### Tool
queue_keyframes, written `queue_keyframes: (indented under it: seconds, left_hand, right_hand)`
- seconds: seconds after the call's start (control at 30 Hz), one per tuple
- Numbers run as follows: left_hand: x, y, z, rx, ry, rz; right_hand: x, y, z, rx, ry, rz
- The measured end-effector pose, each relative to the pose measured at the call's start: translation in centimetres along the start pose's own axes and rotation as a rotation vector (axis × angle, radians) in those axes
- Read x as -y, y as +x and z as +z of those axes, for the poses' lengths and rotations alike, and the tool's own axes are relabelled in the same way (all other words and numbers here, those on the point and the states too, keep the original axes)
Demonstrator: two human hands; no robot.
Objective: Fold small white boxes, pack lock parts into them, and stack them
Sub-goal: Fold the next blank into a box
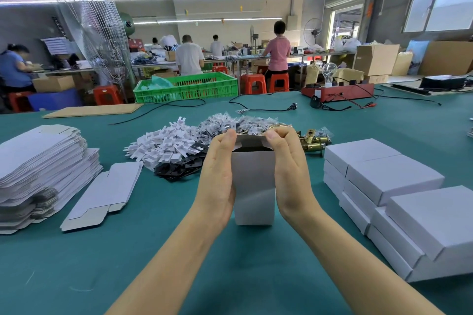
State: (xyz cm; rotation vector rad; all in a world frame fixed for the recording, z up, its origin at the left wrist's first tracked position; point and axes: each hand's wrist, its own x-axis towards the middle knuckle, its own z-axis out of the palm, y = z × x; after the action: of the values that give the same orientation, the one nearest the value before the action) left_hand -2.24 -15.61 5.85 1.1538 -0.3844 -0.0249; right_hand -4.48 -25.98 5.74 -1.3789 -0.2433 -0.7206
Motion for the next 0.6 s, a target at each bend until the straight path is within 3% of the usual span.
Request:
queue_keyframes:
  seconds: [0.6]
  left_hand:
    - [0.54,-0.17,-0.13,0.011,0.232,0.132]
  right_hand:
    - [0.12,-0.10,0.00,-0.030,-0.099,0.006]
